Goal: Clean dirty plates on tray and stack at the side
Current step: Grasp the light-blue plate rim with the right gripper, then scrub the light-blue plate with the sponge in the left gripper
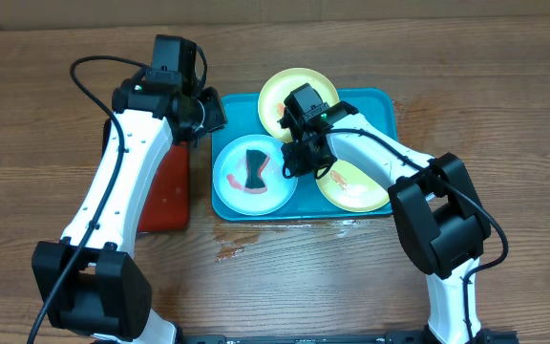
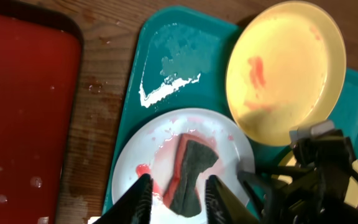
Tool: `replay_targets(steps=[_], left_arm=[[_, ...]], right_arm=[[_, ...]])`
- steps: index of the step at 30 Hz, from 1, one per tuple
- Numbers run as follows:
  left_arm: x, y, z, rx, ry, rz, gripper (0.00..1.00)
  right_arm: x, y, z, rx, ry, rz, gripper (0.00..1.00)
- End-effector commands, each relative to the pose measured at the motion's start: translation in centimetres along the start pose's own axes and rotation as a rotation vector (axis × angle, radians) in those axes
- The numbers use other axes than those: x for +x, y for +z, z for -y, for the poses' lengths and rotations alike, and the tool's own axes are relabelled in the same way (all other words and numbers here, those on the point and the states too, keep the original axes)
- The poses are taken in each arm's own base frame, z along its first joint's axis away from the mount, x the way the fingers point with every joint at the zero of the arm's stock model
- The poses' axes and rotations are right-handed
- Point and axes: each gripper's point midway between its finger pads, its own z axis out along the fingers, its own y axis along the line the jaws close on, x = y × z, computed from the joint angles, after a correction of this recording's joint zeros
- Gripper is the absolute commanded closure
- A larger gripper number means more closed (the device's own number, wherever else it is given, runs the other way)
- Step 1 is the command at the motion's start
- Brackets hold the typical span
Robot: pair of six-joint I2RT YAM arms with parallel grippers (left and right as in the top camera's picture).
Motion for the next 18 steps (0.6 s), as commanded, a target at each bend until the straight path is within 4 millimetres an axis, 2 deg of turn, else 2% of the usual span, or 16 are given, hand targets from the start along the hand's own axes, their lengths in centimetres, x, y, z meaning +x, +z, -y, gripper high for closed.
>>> replay_targets(steps=[1, 4, 5, 6, 10, 13, 15, 18], left_arm=[[2.3, 1.6, 0.5, 0.014, 0.047, -0.073, 0.72], [3.8, 3.1, 0.8, 0.008, 0.069, -0.108, 0.64], [4.3, 3.7, 0.9, 0.006, 0.076, -0.121, 0.53], [4.8, 4.3, 1.1, 0.005, 0.086, -0.132, 0.48], [7.0, 6.8, 1.8, -0.012, 0.126, -0.197, 0.4], [8.4, 8.5, 2.1, -0.029, 0.149, -0.242, 0.39], [8.9, 9.4, 2.1, -0.037, 0.158, -0.261, 0.43], [9.6, 10.7, 1.6, -0.057, 0.156, -0.293, 0.44]], right_arm=[[0.3, 0.5, 0.2, 0.003, 0.02, -0.009, 0.74], [0.3, 0.5, 0.1, -0.005, 0.02, -0.009, 0.75], [0.3, 0.5, 0.0, -0.007, 0.02, -0.01, 0.75], [0.3, 0.5, 0.0, -0.008, 0.02, -0.01, 0.75], [0.3, 0.5, 0.0, -0.008, 0.02, -0.01, 0.75], [0.3, 0.5, 0.0, -0.008, 0.02, -0.01, 0.75], [0.3, 0.5, 0.0, -0.008, 0.02, -0.01, 0.74], [0.3, 0.5, 0.0, -0.008, 0.02, -0.01, 0.75]])
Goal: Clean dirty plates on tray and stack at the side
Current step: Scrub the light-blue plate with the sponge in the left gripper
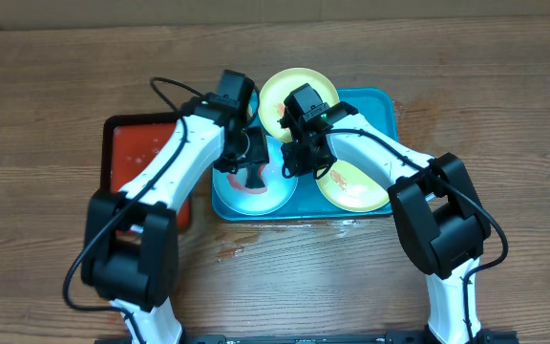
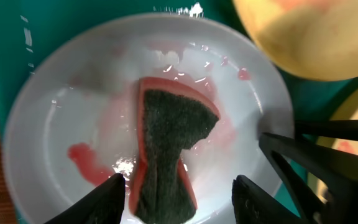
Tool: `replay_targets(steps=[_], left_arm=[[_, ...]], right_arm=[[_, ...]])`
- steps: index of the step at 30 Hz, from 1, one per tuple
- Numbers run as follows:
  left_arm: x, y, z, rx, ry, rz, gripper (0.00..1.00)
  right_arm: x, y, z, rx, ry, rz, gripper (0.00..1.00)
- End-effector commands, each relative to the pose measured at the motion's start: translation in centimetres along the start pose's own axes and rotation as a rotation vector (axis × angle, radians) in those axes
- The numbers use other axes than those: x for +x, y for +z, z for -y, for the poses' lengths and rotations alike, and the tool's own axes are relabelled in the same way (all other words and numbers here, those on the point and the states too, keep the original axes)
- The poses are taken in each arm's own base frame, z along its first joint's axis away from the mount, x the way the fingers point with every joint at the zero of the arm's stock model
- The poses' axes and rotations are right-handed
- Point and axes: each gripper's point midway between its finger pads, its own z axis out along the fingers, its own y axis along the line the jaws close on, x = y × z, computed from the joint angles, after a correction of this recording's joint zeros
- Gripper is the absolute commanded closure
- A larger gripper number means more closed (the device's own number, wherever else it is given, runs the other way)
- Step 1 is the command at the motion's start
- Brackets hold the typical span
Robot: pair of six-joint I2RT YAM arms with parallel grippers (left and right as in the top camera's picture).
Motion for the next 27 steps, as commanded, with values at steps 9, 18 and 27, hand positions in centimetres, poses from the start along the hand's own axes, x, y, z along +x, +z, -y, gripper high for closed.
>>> replay_targets(steps=[9, 18, 27], left_arm=[[1.3, 2.7, -0.6, -0.02, 0.029, -0.086, 0.55], [2.0, 3.9, -0.6, -0.015, 0.034, -0.118, 0.59], [2.2, 4.4, -0.9, -0.025, 0.034, -0.118, 0.74]], right_arm=[[0.3, 0.4, 0.1, -0.002, 0.006, -0.01, 0.75], [0.3, 0.4, 0.1, -0.002, 0.006, -0.01, 0.74], [0.2, 0.4, 0.1, -0.002, 0.005, -0.007, 0.74]])
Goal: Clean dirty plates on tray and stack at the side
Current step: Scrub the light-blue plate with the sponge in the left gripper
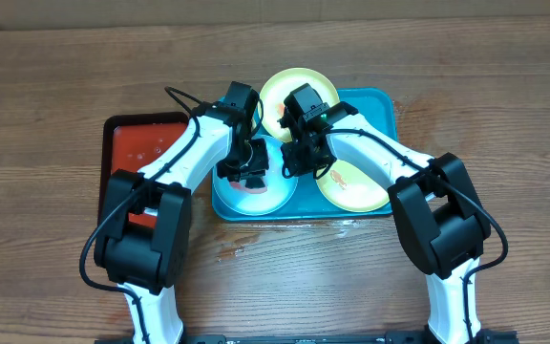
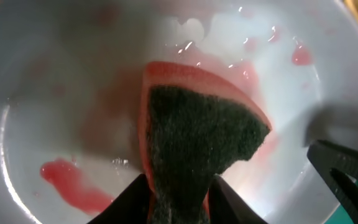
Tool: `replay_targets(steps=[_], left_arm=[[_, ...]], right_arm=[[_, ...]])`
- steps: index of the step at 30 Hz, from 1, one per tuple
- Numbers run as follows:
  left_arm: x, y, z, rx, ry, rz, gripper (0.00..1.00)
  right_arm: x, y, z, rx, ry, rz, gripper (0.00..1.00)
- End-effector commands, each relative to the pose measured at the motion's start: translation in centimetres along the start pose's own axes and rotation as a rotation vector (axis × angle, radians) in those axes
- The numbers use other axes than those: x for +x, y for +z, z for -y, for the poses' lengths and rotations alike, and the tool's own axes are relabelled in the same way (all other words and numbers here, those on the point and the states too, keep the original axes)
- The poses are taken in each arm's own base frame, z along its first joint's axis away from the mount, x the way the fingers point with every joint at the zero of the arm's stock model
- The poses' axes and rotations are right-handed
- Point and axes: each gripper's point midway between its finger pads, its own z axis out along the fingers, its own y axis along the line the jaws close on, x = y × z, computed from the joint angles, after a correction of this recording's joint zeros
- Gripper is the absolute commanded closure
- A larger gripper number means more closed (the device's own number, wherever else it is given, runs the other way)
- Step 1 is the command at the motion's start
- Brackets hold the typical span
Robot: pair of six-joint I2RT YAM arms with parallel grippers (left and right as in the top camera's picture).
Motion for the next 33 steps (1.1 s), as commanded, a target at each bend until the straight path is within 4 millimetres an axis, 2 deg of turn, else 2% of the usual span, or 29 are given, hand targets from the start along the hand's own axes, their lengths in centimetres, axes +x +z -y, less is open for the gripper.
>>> replay_targets(steps=[1, 2, 3, 7, 12, 18, 22, 24, 28, 30, 33], left_arm=[[0.5, 1.0, -0.1, -0.005, 0.022, -0.021, 0.81], [0.4, 1.0, -0.2, -0.014, 0.023, -0.016, 0.86], [0.3, 1.0, -0.5, -0.032, 0.022, -0.009, 0.95], [-0.1, 0.8, -2.5, -0.141, 0.02, 0.019, 0.96], [-0.6, -0.6, -6.5, -0.352, 0.01, 0.053, 0.96], [-1.2, -1.4, -8.7, -0.378, -0.05, 0.052, 0.96], [-1.7, -1.3, -7.1, -0.26, -0.073, 0.037, 0.96], [-1.9, -1.0, -4.9, -0.135, -0.073, 0.026, 0.96], [-2.0, -1.1, 0.8, 0.171, -0.05, -0.011, 0.96], [-2.2, -1.2, 2.6, 0.239, -0.028, -0.002, 0.96], [-2.2, -0.9, 2.6, 0.196, -0.043, 0.015, 0.96]], right_arm=[[0.3, 0.4, 0.2, 0.002, 0.006, -0.011, 0.74], [0.3, 0.4, 0.2, 0.002, 0.006, -0.011, 0.74], [0.3, 0.4, 0.2, 0.002, 0.006, -0.011, 0.74], [0.4, 0.4, 0.2, 0.003, 0.007, -0.012, 0.74], [0.4, 0.4, 0.2, 0.003, 0.007, -0.015, 0.74], [0.4, 0.4, 0.2, 0.003, 0.007, -0.014, 0.74], [0.4, 0.4, 0.2, 0.003, 0.007, -0.014, 0.74], [0.4, 0.4, 0.2, 0.003, 0.007, -0.013, 0.74], [0.2, 0.4, 0.2, 0.001, 0.005, -0.006, 0.74], [0.2, 0.4, 0.2, 0.001, 0.006, -0.005, 0.74], [0.2, 0.4, 0.2, 0.001, 0.006, -0.005, 0.74]])
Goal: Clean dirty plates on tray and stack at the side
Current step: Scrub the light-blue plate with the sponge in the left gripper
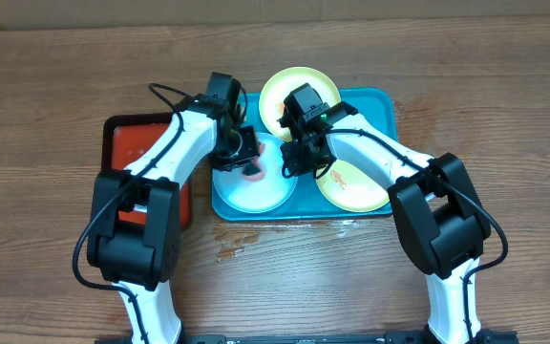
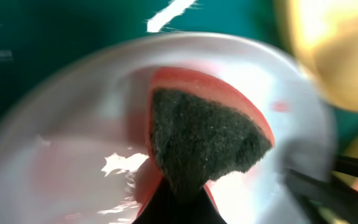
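Observation:
A white plate (image 1: 256,194) smeared with red lies at the near left of the teal tray (image 1: 380,105). My left gripper (image 1: 244,161) is shut on a red sponge (image 1: 254,172) with a dark scouring face, pressed on the plate's far part. The left wrist view is blurred: the sponge (image 2: 204,134) sticks out of the left gripper (image 2: 178,194) over the wet white plate (image 2: 73,155). My right gripper (image 1: 289,167) is at the plate's right rim, its dark fingers (image 2: 340,180) straddling it. Two stained yellow plates lie on the tray, one at the far side (image 1: 283,91), one at the right (image 1: 356,191).
A red tray (image 1: 127,148) with water drops lies on the wooden table left of the teal tray, partly under my left arm. A wet patch (image 1: 232,250) marks the table in front of the teal tray.
My left gripper, still shut on the sponge, has moved from the plate's middle toward its far left side. The red streak at the plate's near left is now a pale smear. The right gripper has not moved.
First my left gripper was open over the teal tray's far left edge and the sponge lay loose on the white plate. Then it stood open around the sponge, then shut on it. Now the sponge is farther up the plate. The right gripper stayed at the rim throughout.

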Tool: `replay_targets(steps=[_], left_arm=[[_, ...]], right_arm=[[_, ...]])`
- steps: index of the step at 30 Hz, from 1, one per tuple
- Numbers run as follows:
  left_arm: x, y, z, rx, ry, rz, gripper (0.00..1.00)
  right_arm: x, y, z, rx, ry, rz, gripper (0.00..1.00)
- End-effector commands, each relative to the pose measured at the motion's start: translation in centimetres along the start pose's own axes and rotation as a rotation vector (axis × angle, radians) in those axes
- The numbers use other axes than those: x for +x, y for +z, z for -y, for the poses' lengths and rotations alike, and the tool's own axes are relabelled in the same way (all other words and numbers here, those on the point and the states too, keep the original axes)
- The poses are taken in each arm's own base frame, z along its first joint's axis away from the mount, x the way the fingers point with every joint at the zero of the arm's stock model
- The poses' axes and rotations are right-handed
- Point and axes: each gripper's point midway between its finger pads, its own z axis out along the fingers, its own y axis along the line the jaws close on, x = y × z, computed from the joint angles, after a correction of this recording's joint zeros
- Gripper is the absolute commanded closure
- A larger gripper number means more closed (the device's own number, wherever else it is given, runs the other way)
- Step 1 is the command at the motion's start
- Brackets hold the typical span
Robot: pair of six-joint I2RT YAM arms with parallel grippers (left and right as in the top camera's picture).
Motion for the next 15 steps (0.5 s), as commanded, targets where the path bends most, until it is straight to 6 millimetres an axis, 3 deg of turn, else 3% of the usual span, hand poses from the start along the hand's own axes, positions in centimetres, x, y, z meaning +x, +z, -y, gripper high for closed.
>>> replay_targets(steps=[1, 7, 12, 15], left_arm=[[0.6, 0.4, 2.3, 0.063, -0.008, -0.031, 0.96], [0.7, 1.6, 0.7, -0.033, -0.009, -0.028, 0.96], [0.4, 2.9, -4.9, -0.321, -0.015, 0.006, 0.96], [0.5, 2.3, -7.5, -0.453, -0.018, 0.011, 0.96]], right_arm=[[0.3, 0.4, 0.2, 0.001, 0.007, -0.01, 0.74], [0.3, 0.4, 0.2, 0.001, 0.006, -0.01, 0.74], [0.3, 0.4, 0.2, 0.001, 0.006, -0.01, 0.74], [0.5, 0.4, 0.2, 0.003, 0.008, -0.017, 0.74]])
